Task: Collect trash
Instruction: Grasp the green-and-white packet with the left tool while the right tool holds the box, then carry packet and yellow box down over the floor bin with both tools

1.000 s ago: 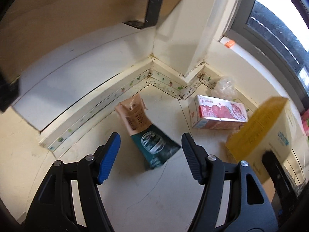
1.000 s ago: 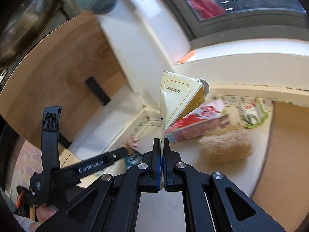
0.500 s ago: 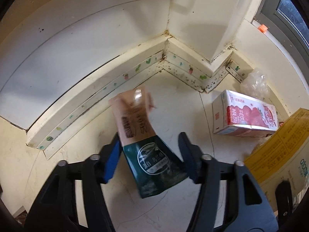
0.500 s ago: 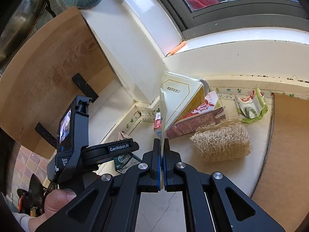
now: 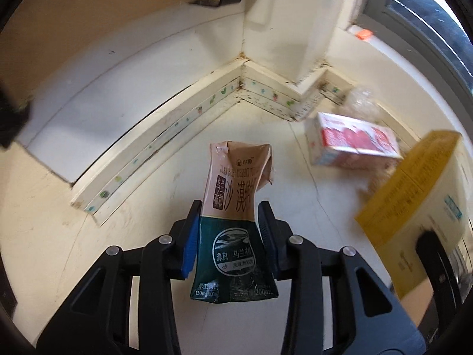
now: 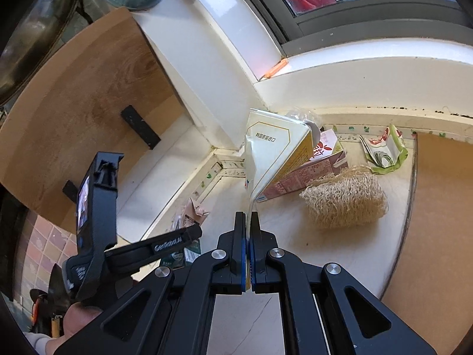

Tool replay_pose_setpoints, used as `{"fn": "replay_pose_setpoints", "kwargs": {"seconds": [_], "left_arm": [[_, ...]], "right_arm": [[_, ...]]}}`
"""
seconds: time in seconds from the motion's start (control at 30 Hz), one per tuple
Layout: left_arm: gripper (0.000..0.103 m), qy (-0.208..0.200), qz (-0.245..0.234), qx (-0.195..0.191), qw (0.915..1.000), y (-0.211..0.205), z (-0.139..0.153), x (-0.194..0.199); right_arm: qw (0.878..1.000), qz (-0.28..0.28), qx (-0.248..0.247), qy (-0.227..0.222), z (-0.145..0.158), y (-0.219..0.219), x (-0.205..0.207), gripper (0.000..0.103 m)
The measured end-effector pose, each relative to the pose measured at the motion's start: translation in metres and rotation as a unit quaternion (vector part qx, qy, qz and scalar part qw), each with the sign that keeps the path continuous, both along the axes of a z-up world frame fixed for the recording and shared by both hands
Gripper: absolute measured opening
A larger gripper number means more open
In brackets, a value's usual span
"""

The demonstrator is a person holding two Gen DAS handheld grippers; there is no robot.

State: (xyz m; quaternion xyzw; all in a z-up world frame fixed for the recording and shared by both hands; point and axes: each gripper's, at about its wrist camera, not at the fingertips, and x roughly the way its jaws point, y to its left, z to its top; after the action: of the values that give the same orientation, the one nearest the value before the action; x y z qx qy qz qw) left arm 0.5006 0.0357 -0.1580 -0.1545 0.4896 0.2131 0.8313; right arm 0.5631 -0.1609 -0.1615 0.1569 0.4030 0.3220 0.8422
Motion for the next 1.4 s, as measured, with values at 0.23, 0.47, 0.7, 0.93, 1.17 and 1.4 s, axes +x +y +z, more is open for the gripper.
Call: {"fn": "replay_pose_setpoints", "kwargs": {"seconds": [0.23, 0.47, 0.7, 0.93, 1.17, 1.4], "left_arm": [[0.034, -0.026, -0.052, 0.003, 0.9983, -0.015, 0.042, -0.059], [0.034, -0.051, -0.091, 0.007, 0.9946, -0.020, 0.079, -0.138], [0.034, -0.061, -0.125, 0.009, 0.9903, -0.010, 0.094, -0.229], [0.034, -0.058, -0.155, 0.007, 0.9862, -0.004, 0.092, -0.316], [0.034, -0.044, -0.191, 0.010, 0.9806, -0.009, 0.077, -0.390], [0.034, -0.016, -0.227, 0.012, 0.9738, -0.014, 0.035, -0.447]], "right_arm": [[1.000, -0.007, -0.006, -0.013, 0.028, 0.002, -0.052, 0.002], [0.999, -0.019, -0.015, -0.024, 0.050, 0.002, -0.129, 0.002], [0.999, -0.032, -0.025, -0.032, 0.065, 0.001, -0.227, 0.002], [0.998, -0.050, -0.027, -0.028, 0.068, -0.001, -0.329, 0.002], [0.998, -0.050, -0.036, -0.006, 0.052, 0.002, -0.428, 0.002], [0.997, -0.031, -0.059, 0.042, 0.010, 0.006, -0.511, 0.002]]}}
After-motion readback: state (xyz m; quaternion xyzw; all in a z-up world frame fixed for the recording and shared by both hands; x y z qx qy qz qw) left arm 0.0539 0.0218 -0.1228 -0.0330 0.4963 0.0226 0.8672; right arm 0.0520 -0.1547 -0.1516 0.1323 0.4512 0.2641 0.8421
